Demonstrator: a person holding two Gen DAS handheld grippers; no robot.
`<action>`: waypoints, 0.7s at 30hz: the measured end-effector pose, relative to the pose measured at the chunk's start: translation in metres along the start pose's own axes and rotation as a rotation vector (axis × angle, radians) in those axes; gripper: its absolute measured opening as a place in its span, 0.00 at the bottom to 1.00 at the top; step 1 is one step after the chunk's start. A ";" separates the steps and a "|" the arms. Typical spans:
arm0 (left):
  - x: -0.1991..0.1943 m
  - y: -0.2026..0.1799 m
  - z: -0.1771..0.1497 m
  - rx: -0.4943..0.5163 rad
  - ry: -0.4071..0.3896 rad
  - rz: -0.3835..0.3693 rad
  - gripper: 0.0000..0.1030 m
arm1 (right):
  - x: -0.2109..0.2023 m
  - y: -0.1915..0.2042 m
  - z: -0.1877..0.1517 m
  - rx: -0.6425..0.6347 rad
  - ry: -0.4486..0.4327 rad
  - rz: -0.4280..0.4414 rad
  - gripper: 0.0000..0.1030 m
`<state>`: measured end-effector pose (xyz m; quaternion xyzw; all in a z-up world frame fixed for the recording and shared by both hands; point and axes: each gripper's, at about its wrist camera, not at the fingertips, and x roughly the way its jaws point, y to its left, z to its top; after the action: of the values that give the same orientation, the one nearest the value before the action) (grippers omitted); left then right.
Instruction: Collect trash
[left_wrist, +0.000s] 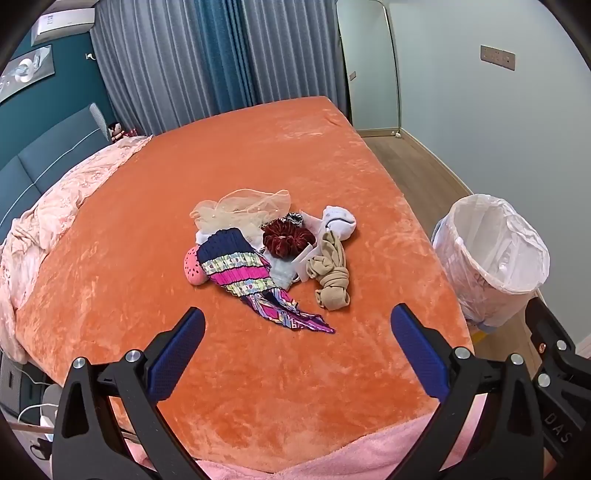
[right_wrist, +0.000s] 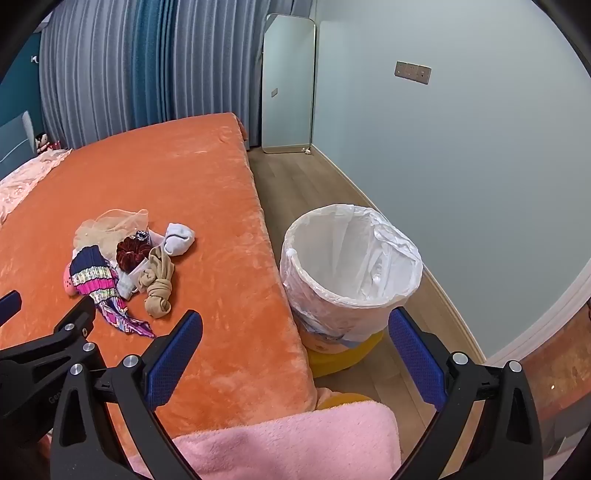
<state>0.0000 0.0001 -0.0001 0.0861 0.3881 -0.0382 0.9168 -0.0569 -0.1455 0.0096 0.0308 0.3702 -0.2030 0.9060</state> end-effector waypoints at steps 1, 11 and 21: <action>0.000 0.000 0.000 -0.002 0.002 0.000 0.93 | 0.000 0.000 0.000 -0.001 0.001 -0.001 0.93; -0.001 -0.002 0.004 -0.003 -0.003 0.005 0.93 | 0.001 -0.001 0.003 -0.005 -0.001 -0.007 0.93; -0.002 -0.002 0.005 0.002 -0.011 0.004 0.93 | 0.000 -0.007 0.005 0.011 -0.007 -0.011 0.93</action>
<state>0.0018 -0.0025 0.0048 0.0876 0.3828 -0.0375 0.9189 -0.0566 -0.1532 0.0137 0.0329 0.3662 -0.2101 0.9059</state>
